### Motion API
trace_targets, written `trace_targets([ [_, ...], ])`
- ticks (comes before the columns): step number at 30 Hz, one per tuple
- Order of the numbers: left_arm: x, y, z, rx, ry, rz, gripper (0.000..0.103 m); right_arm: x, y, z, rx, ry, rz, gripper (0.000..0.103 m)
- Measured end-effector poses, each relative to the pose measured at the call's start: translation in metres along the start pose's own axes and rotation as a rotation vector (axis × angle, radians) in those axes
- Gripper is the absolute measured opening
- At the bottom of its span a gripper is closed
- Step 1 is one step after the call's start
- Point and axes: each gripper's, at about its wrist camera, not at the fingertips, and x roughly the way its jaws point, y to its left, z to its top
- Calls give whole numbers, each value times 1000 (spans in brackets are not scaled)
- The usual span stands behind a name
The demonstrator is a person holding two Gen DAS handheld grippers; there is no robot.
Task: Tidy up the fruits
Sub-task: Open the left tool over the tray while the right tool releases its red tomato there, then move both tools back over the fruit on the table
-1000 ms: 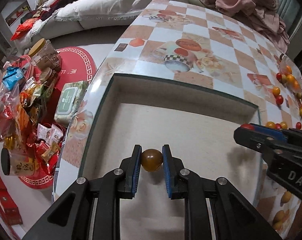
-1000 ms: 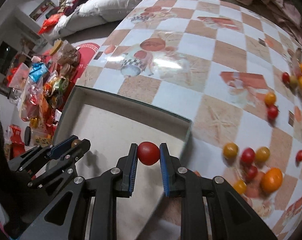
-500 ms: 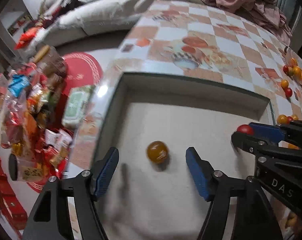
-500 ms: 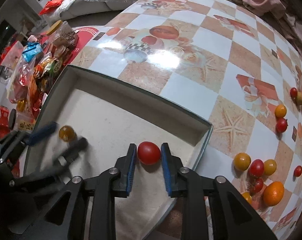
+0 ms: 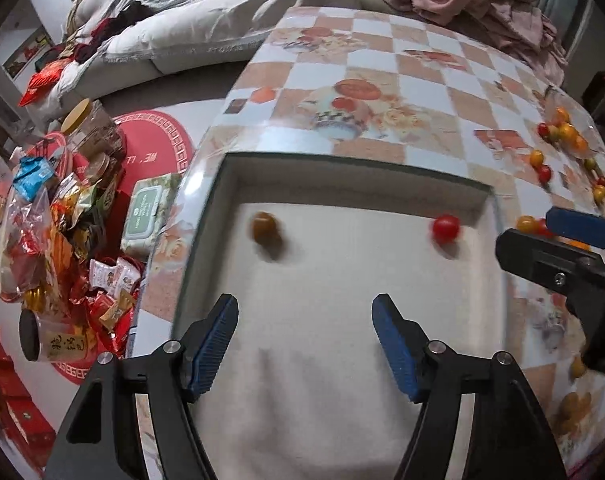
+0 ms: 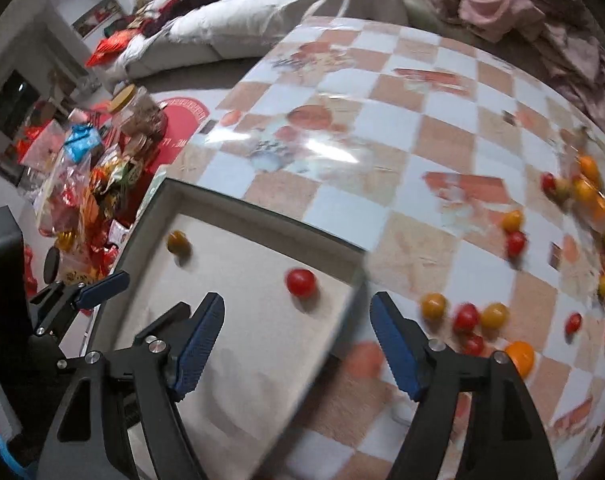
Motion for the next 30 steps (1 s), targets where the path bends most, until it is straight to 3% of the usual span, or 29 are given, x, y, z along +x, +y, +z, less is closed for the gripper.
trace_targets([
  [7, -24, -53, 2, 78, -23, -61, 71, -34, -77, -38, 176, 6, -83, 79],
  [18, -37, -146, 2, 194, -19, -162, 71, -58, -160, -91, 335, 48, -177, 79],
  [23, -21, -178, 3, 204, 1, -165, 71, -62, -188, -98, 371, 42, -191, 79],
  [30, 10, -196, 5, 185, 38, -137, 71, -50, -218, -87, 397, 41, -200, 78],
])
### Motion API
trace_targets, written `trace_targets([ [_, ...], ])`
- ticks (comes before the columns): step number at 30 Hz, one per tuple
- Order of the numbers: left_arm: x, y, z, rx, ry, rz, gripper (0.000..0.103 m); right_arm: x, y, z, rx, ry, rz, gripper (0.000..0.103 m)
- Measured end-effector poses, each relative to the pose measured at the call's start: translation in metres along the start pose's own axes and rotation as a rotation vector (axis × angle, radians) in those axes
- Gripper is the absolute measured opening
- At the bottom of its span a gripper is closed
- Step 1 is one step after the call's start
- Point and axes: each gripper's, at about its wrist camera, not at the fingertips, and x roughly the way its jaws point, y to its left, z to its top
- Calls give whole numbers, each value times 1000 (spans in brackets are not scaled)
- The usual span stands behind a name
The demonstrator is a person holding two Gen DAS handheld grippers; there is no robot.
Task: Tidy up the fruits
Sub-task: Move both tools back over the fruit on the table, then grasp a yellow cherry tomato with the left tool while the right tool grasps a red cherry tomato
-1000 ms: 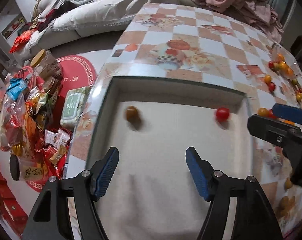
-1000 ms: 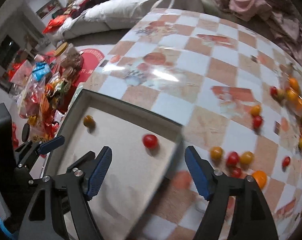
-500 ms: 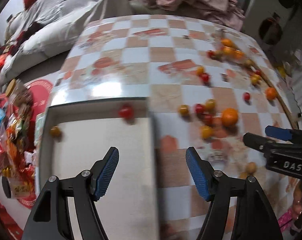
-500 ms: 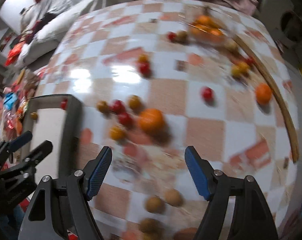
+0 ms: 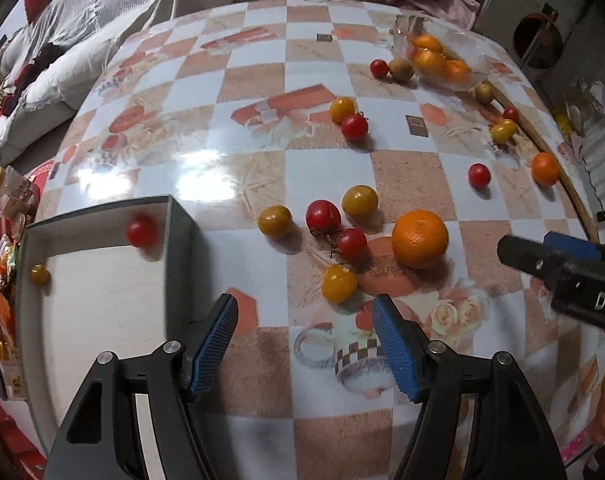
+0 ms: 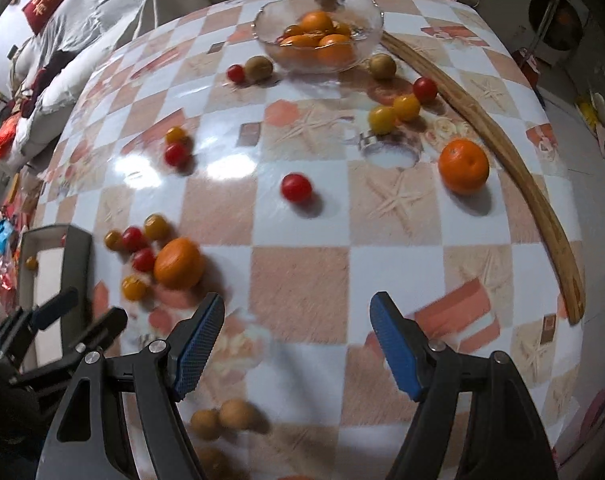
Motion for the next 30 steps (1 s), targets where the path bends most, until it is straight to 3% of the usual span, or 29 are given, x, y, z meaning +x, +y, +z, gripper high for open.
trace_targets([
  [15, 26, -7, 11, -58, 14, 32, 69, 38, 9, 46, -103, -48, -51, 66],
  [17, 26, -9, 11, -58, 10, 22, 62, 40, 11, 48, -114, -55, -56, 66],
  [19, 24, -11, 12, -56, 7, 26, 53, 40, 12, 49, -121, -61, -69, 56],
  [20, 24, -12, 12, -59, 6, 25, 51, 40, 13, 50, -126, -67, -75, 48],
  [22, 22, -14, 11, -63, -1, 17, 32, 39, 14, 50, -135, -73, -71, 35],
  [23, 21, -14, 11, -64, -2, 9, 27, 39, 14, 51, -137, -74, -68, 25],
  [24, 21, -14, 11, -65, -4, -7, 20, 39, 15, 53, -138, -75, -62, 23],
  [30, 8, -6, 9, -91, -16, -85, 20, 29, 9, 46, -110, -80, -5, 23],
])
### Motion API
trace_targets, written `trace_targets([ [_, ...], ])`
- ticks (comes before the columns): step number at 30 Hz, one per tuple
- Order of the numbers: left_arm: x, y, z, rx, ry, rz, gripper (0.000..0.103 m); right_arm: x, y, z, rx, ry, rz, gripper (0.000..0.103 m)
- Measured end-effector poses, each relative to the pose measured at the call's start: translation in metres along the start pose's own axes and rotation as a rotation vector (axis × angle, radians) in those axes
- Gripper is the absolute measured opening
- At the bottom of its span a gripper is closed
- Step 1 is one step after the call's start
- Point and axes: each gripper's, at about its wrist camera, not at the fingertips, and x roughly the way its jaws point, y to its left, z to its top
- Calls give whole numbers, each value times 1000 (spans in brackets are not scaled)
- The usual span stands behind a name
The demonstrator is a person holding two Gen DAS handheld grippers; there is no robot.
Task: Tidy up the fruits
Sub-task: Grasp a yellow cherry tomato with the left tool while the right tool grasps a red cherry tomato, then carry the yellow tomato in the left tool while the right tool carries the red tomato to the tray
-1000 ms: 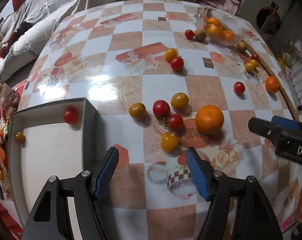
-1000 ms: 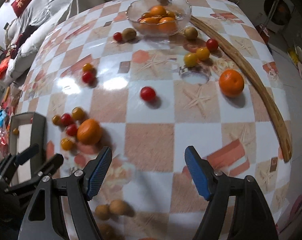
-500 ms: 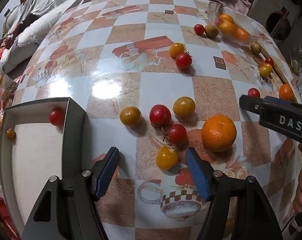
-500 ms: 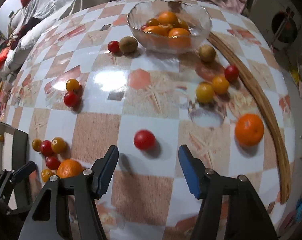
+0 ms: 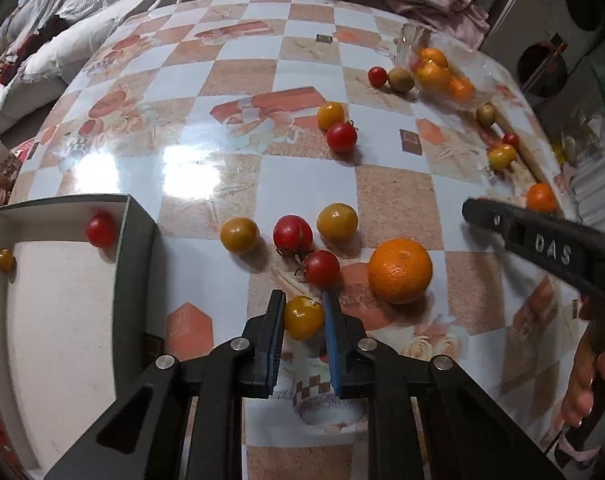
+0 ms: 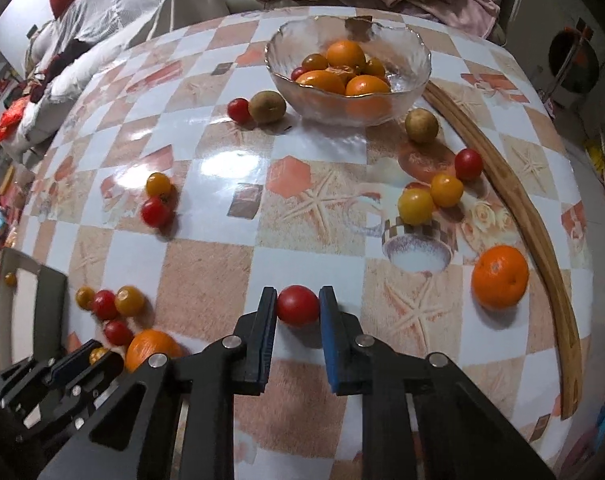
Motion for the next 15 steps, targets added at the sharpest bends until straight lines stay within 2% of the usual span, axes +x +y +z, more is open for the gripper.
trace_targets([
  [15, -47, 14, -8, 40, -54, -12, 20, -48, 13, -46, 9, 25, 85, 23],
])
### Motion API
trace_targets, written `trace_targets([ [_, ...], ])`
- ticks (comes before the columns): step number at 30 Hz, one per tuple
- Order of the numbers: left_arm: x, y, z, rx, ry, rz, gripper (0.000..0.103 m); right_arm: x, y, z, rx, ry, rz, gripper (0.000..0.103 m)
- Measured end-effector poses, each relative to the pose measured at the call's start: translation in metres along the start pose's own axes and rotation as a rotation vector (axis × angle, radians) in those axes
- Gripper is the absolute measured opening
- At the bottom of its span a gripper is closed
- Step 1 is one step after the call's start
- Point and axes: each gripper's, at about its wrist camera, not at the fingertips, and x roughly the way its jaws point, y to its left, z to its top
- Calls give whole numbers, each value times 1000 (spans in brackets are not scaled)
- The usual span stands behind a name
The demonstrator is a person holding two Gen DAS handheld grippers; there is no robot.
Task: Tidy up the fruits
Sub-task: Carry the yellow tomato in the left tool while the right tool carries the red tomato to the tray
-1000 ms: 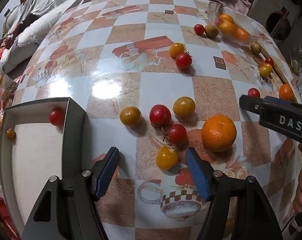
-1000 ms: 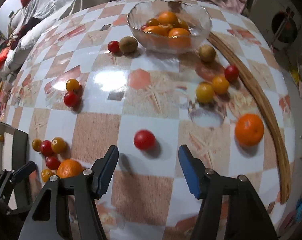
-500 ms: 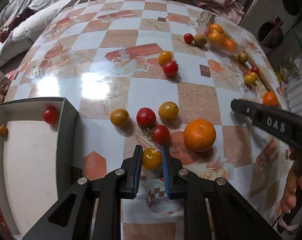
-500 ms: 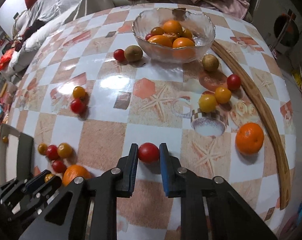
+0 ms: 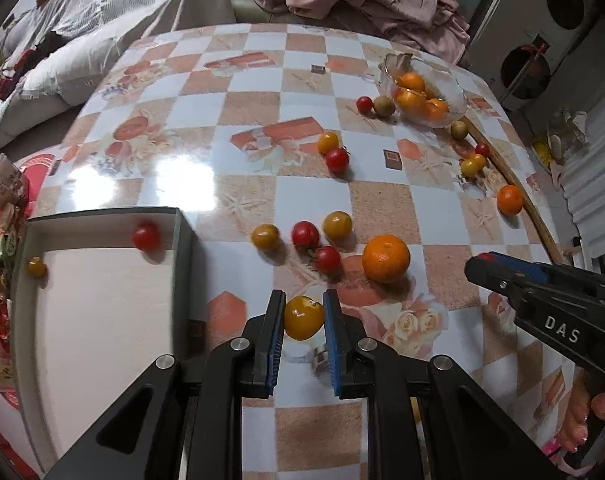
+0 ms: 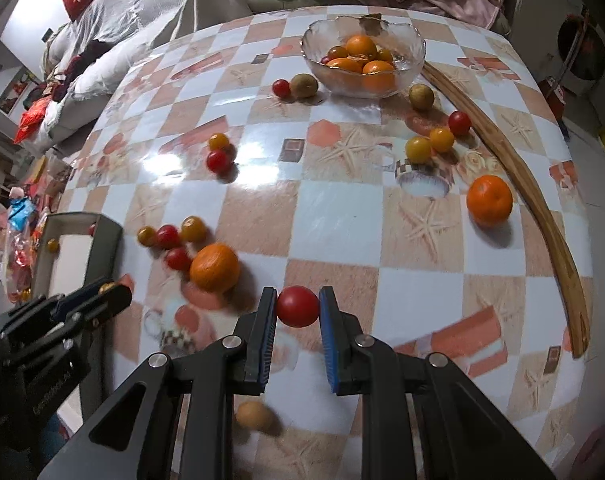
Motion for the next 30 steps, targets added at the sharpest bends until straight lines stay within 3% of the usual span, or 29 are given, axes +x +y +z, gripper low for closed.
trace_targets([
  [11, -31, 54, -11, -67, -37, 42, 20, -12, 46, 0, -54, 2, 42, 23],
  [22, -47, 134, -29, -191, -54, 118, 20, 0, 130, 9, -183, 23, 95, 23],
  [30, -33, 189, -42, -269, -25, 184, 20, 23, 199, 15, -276, 58, 151, 23],
])
